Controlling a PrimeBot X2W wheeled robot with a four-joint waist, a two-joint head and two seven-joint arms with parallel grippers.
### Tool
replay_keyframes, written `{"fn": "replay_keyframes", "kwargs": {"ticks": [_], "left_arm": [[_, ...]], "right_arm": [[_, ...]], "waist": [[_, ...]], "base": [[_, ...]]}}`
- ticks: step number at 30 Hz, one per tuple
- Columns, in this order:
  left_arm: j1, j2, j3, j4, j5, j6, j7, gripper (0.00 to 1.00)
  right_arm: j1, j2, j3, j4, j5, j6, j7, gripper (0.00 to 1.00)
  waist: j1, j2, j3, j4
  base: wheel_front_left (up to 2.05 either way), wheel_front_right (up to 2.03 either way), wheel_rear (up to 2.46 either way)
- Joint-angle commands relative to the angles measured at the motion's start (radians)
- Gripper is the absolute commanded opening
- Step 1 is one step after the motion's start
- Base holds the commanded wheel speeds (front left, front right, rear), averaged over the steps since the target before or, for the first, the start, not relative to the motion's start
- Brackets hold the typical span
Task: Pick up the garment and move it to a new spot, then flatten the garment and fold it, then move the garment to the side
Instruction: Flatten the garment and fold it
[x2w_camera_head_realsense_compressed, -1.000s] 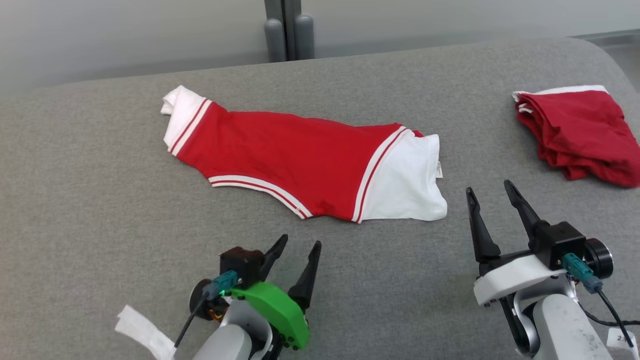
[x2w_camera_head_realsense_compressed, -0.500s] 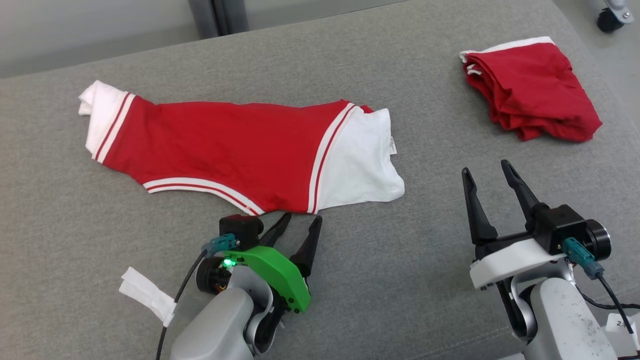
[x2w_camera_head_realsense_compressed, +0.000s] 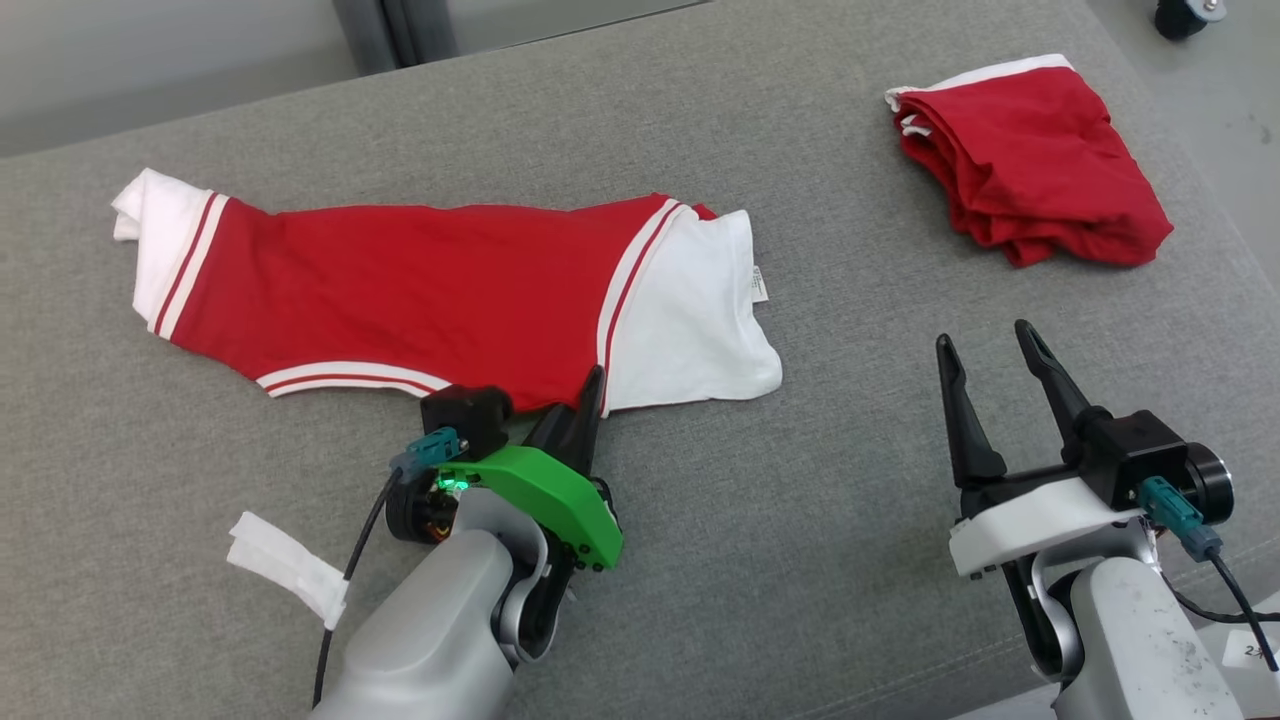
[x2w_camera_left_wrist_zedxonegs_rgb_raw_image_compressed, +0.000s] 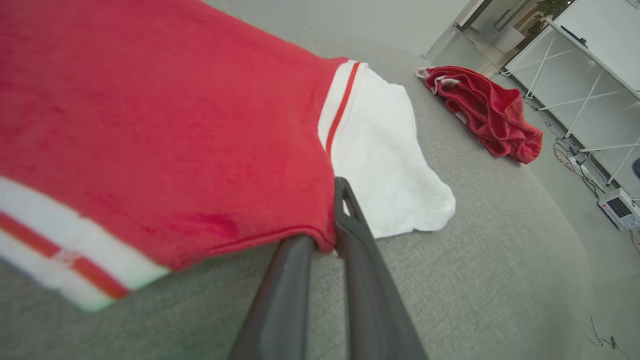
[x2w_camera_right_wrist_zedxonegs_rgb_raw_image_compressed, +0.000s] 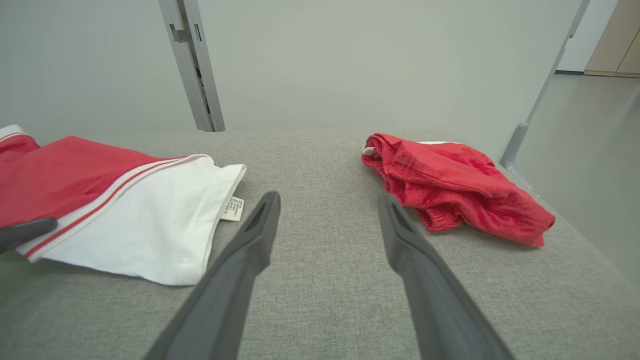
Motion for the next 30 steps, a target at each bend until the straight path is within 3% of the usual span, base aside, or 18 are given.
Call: {"fn": "replay_keyframes", "kwargs": {"ticks": [1, 6, 12, 23, 30], "left_arm": [[-0.017, 0.004, -0.003, -0.012, 0.025, 0.010, -0.008, 0.00], [-0.005, 0.033, 0.011, -0.111, 0.128, 0.024, -0.008, 0.00], [0.048, 0.124, 0.054, -0.329, 0.249, 0.074, -0.008, 0.00], [0.260, 0.424, 0.160, -0.735, 0.284, 0.214, 0.082, 0.00], [0.426, 0.572, 0.225, -0.819, 0.238, 0.271, 0.144, 0.00]], "right_arm": [[0.016, -0.003, -0.007, -0.005, 0.006, -0.002, -0.005, 1.00], [0.025, -0.003, -0.022, -0.004, 0.008, -0.002, -0.005, 1.00], [0.039, -0.003, -0.028, 0.003, 0.012, -0.002, -0.005, 1.00], [0.065, -0.004, -0.060, 0.001, 0.007, -0.002, -0.005, 1.00], [0.066, -0.003, -0.066, 0.001, 0.001, -0.002, -0.005, 1.00]], "waist": [[0.0000, -0.0001, -0.008, 0.015], [0.0000, -0.0001, -0.034, 0.053], [0.0000, -0.0001, -0.076, 0.094], [0.0000, -0.0001, -0.110, 0.139], [0.0000, -0.0001, -0.110, 0.149]], "base": [[0.00, 0.00, 0.00], [0.00, 0.00, 0.00], [0.00, 0.00, 0.00], [0.00, 0.00, 0.00], [0.00, 0.00, 0.00]]}}
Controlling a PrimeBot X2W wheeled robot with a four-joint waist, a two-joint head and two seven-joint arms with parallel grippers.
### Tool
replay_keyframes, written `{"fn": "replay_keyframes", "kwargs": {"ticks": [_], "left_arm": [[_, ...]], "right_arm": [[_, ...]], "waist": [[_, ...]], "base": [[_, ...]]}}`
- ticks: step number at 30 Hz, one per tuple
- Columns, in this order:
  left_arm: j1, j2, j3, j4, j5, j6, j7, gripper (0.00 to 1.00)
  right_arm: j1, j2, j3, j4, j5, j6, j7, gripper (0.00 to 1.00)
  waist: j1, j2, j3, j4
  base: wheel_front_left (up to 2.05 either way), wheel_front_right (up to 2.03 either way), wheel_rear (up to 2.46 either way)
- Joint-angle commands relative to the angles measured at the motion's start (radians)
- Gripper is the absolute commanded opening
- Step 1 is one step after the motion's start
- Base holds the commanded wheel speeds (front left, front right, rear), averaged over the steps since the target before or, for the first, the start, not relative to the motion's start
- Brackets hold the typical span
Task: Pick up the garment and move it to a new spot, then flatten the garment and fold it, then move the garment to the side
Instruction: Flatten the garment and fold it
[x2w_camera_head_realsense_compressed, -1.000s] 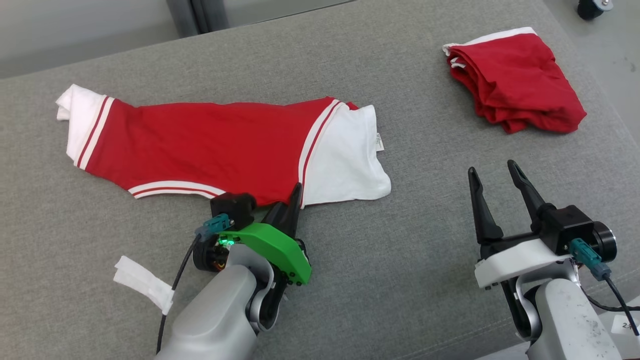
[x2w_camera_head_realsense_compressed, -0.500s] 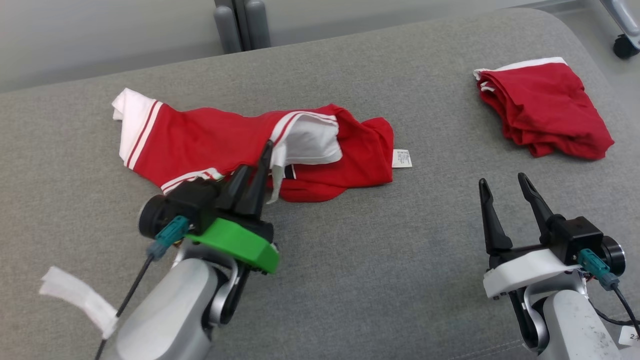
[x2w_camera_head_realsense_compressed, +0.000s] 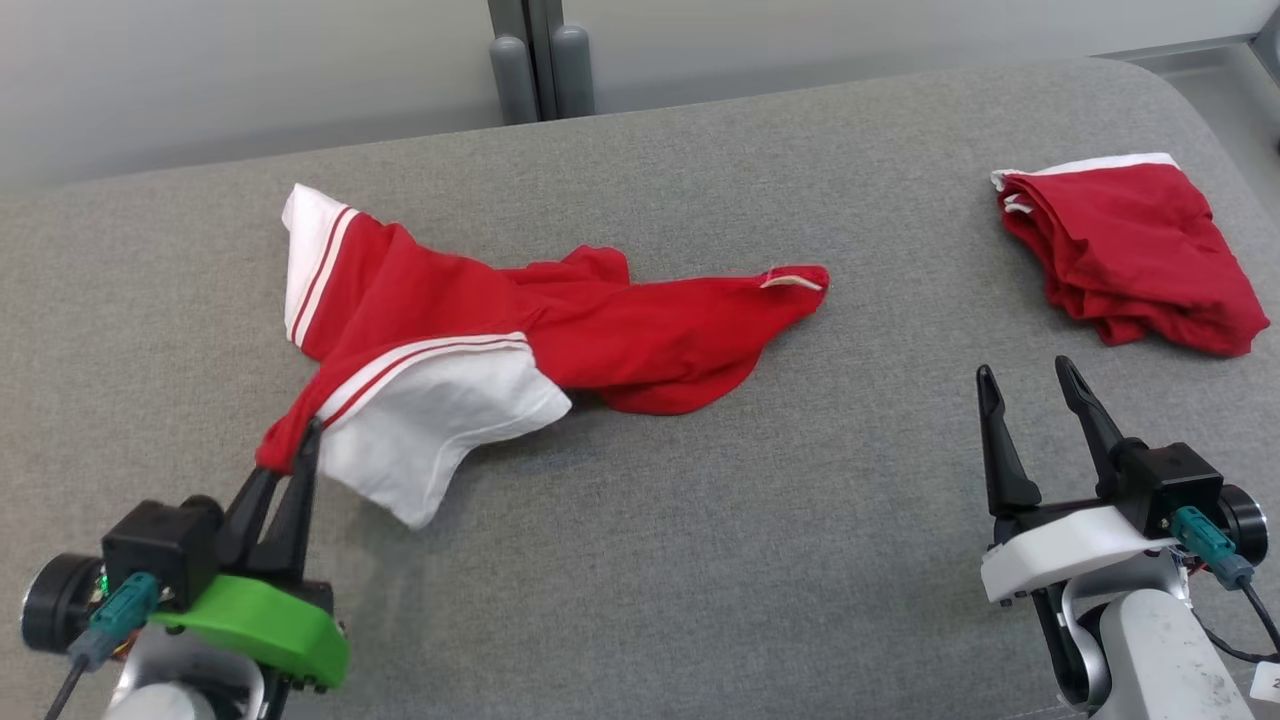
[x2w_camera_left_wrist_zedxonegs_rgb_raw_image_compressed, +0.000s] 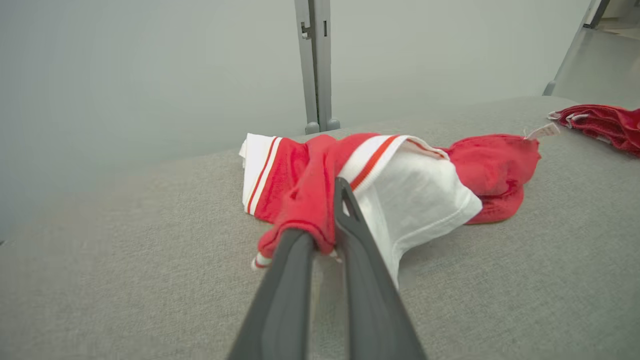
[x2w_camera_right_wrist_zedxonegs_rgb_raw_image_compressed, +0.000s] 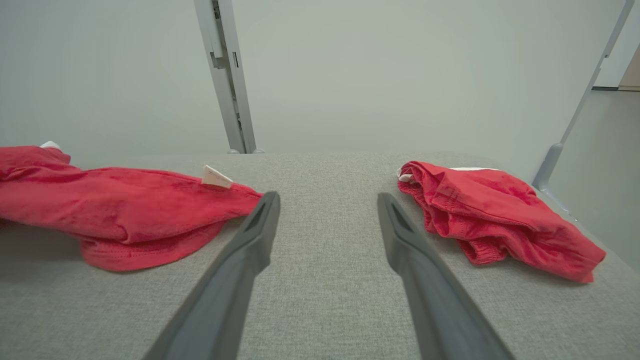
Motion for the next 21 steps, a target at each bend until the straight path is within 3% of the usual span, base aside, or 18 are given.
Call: {"fn": "replay_keyframes", "kwargs": {"ticks": [1, 5, 13, 17, 21], "left_arm": [[0.028, 0.018, 0.013, -0.006, -0.014, 0.012, 0.006, 0.00], [0.086, 0.041, 0.035, 0.003, -0.046, 0.032, 0.018, 0.00], [0.097, 0.048, 0.068, 0.119, -0.103, 0.022, 0.019, 0.00], [0.040, 0.031, 0.068, 0.198, -0.116, -0.006, 0.026, 0.00], [-0.066, -0.021, 0.055, 0.328, -0.110, -0.053, -0.008, 0.00]], "right_arm": [[0.008, -0.003, -0.003, 0.000, -0.005, -0.002, -0.005, 1.00], [0.006, -0.003, -0.006, 0.002, -0.008, -0.002, -0.005, 1.00], [0.004, -0.003, -0.011, 0.006, -0.014, -0.002, -0.005, 1.00], [0.002, -0.003, -0.010, 0.011, -0.016, -0.002, -0.005, 1.00], [-0.006, -0.003, -0.003, 0.013, -0.014, -0.002, -0.005, 1.00]], "waist": [[0.0000, 0.0000, 0.000, 0.001], [0.0000, 0.0000, -0.004, 0.003], [0.0000, 0.0000, -0.010, 0.010], [0.0000, 0.0000, -0.015, 0.016], [0.0000, 0.0000, -0.015, 0.025]], "base": [[0.00, 0.00, 0.00], [0.00, 0.00, 0.00], [0.00, 0.00, 0.00], [0.00, 0.00, 0.00], [0.00, 0.00, 0.00]]}}
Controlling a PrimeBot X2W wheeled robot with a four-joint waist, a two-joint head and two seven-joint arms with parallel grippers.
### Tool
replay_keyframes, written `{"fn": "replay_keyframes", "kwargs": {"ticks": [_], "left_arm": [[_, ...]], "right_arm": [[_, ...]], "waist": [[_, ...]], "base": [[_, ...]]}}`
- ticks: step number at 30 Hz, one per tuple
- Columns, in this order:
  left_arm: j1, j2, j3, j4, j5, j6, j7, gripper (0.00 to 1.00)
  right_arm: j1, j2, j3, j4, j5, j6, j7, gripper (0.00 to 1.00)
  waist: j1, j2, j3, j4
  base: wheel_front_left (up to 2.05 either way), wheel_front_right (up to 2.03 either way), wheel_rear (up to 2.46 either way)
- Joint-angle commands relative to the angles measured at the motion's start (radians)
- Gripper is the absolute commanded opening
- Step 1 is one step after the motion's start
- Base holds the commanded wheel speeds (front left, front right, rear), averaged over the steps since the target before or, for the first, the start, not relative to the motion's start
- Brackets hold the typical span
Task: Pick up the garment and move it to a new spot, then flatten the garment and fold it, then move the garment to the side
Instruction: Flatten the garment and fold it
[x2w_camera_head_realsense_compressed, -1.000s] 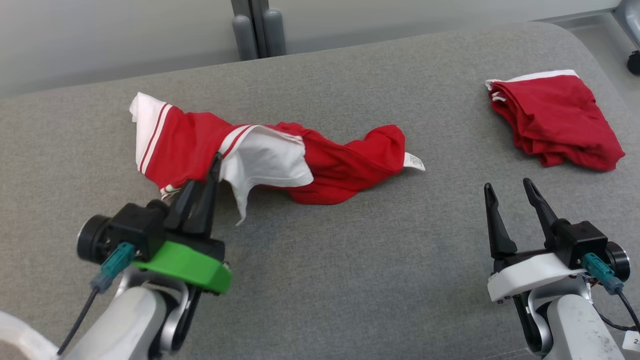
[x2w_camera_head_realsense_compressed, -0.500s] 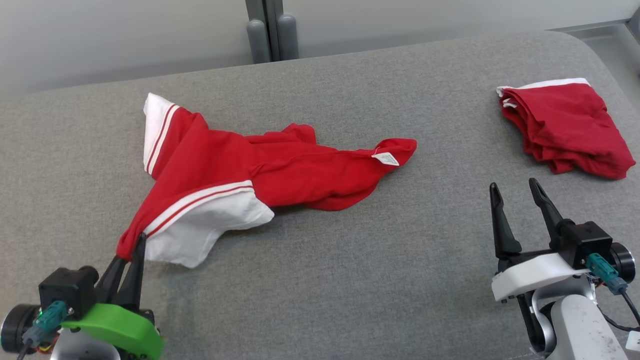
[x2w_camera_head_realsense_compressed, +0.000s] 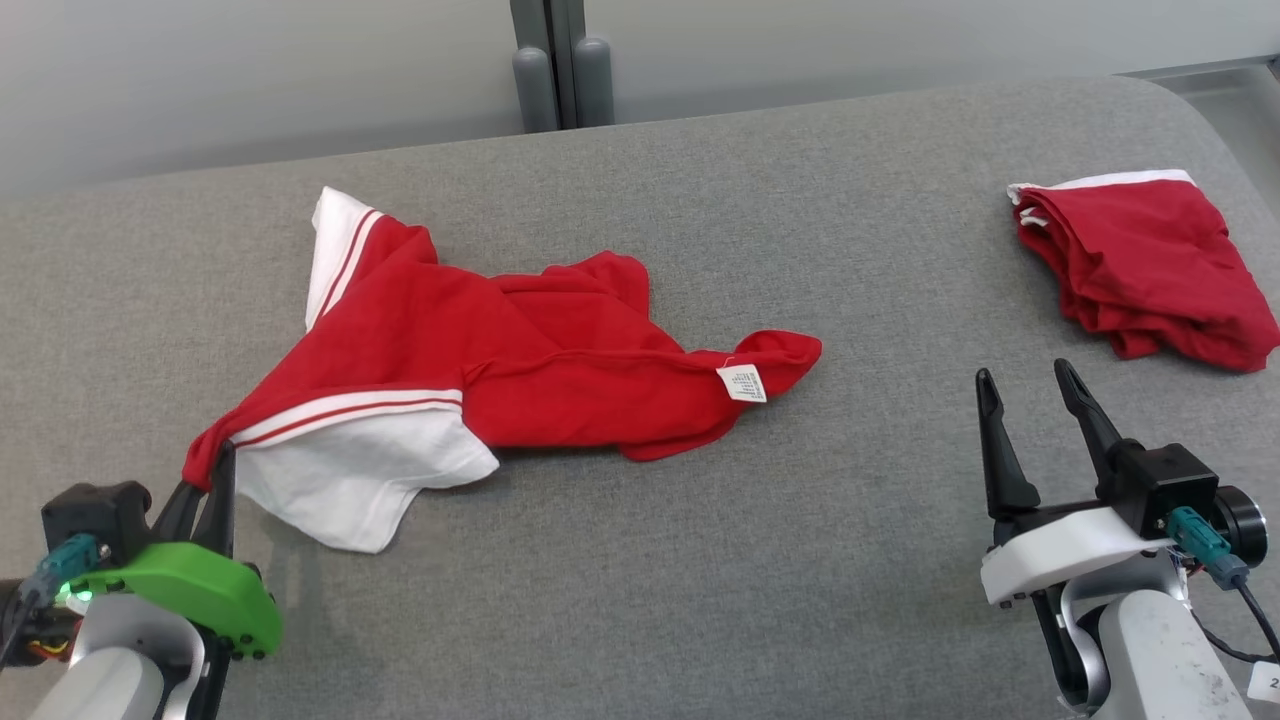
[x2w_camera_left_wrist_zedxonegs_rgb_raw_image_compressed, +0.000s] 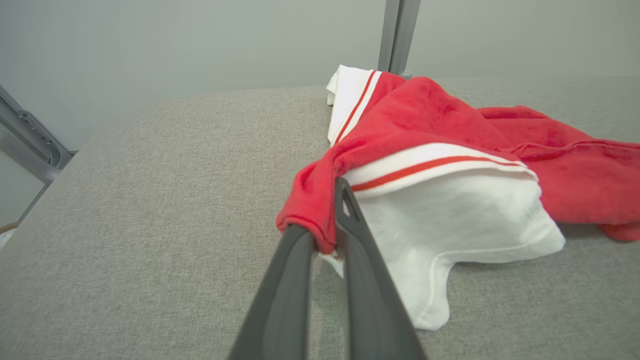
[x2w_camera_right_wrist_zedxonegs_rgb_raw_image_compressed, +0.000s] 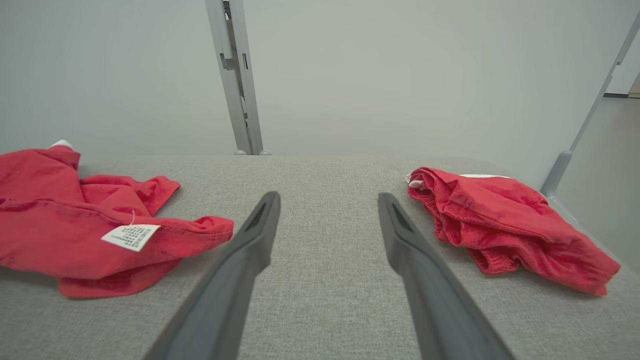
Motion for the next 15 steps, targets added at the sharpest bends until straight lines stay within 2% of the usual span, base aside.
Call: {"fn": "replay_keyframes", "kwargs": {"ticks": [1, 8, 15], "left_arm": [[-0.041, -0.011, -0.002, 0.034, 0.006, -0.014, -0.011, 0.00], [-0.200, -0.091, -0.032, 0.257, 0.040, -0.084, -0.085, 0.00], [-0.310, -0.170, -0.027, 0.419, 0.092, -0.128, -0.143, 0.00]], "right_arm": [[-0.006, -0.003, 0.002, 0.003, -0.001, -0.002, -0.005, 1.00], [-0.025, -0.003, 0.020, -0.002, -0.001, -0.002, -0.005, 1.00], [-0.046, -0.003, 0.026, -0.005, -0.006, -0.002, -0.005, 1.00]], "waist": [[0.0000, 0.0000, 0.002, 0.002], [0.0000, 0.0000, 0.034, -0.007], [0.0000, 0.0000, 0.075, -0.019]], "base": [[0.00, 0.00, 0.00], [0.00, 0.00, 0.00], [0.00, 0.00, 0.00]]}}
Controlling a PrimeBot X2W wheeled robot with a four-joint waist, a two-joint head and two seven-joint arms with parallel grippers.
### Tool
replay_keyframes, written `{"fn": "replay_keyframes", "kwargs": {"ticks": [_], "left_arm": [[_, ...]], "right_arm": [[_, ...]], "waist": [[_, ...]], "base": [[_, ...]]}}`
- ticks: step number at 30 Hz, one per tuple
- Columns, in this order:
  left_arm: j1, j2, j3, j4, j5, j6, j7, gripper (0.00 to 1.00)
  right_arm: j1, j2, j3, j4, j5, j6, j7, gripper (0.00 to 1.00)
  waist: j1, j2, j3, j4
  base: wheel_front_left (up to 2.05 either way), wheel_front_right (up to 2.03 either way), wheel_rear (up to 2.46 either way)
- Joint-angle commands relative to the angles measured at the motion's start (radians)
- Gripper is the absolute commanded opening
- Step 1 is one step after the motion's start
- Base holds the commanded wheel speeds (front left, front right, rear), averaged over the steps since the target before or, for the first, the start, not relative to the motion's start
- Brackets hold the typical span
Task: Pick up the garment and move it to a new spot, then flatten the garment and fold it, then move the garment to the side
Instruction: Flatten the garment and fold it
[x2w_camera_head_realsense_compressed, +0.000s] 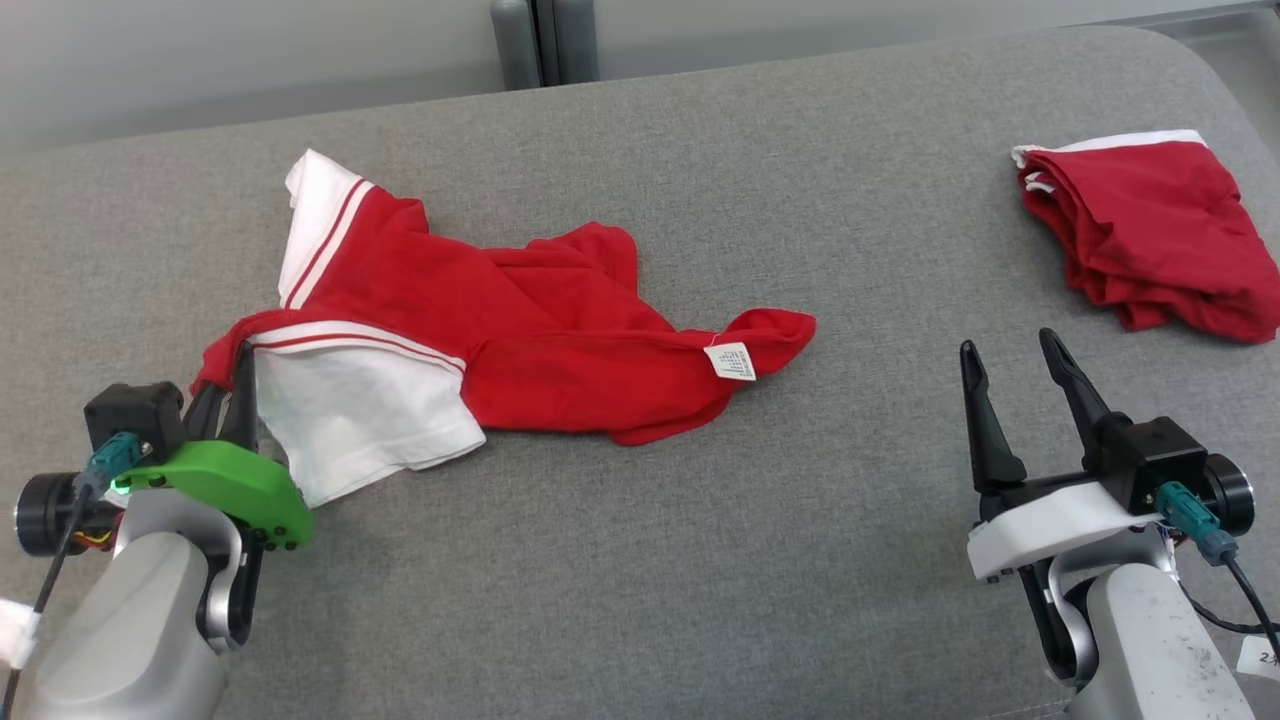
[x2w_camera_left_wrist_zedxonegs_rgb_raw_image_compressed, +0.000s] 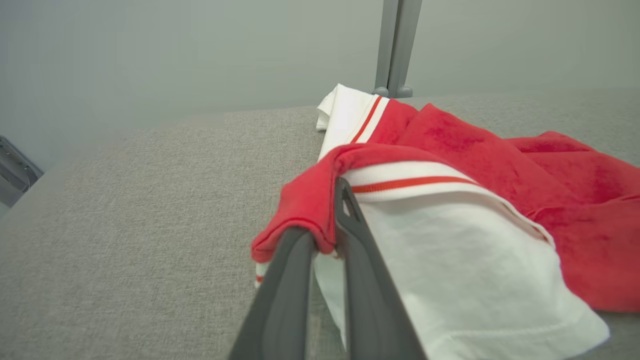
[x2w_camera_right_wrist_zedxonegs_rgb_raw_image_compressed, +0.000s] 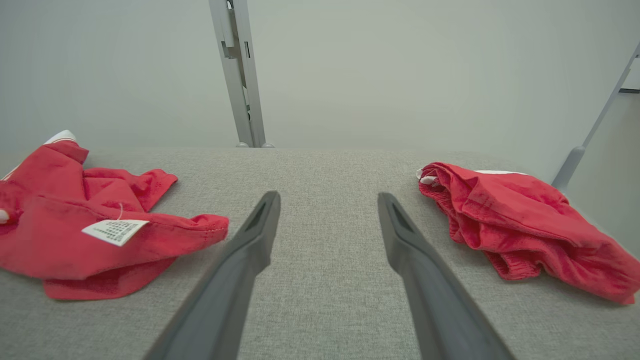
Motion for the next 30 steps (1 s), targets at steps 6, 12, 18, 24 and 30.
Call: {"fn": "replay_keyframes", "kwargs": {"ticks": [6, 12, 18, 24, 30], "left_arm": [[-0.047, -0.067, 0.059, 0.032, 0.077, -0.033, -0.008, 0.49], [0.019, -0.102, 0.152, -0.025, 0.138, -0.053, -0.009, 1.00], [0.124, -0.142, 0.229, -0.117, 0.193, -0.069, -0.008, 1.00], [0.219, -0.200, 0.257, -0.151, 0.223, -0.086, -0.008, 1.00], [0.289, -0.248, 0.274, -0.166, 0.246, -0.095, -0.008, 1.00]], "right_arm": [[-0.016, -0.003, 0.000, 0.003, -0.012, -0.002, -0.005, 1.00], [-0.006, -0.003, -0.010, -0.002, -0.021, -0.002, -0.005, 1.00], [0.020, -0.003, -0.025, -0.001, -0.028, -0.002, -0.005, 1.00], [0.045, -0.003, -0.019, 0.010, -0.018, -0.002, -0.005, 1.00], [0.070, -0.003, -0.004, 0.019, -0.003, -0.002, -0.005, 1.00]], "waist": [[0.0000, 0.0000, 0.022, 0.000], [0.0000, 0.0000, 0.007, 0.013], [0.0000, 0.0000, -0.027, 0.040], [0.0000, 0.0000, -0.075, 0.068], [0.0000, 0.0000, -0.116, 0.079]], "base": [[0.00, 0.00, 0.00], [0.00, 0.00, 0.00], [0.00, 0.00, 0.00], [0.00, 0.00, 0.00], [0.00, 0.00, 0.00]]}}
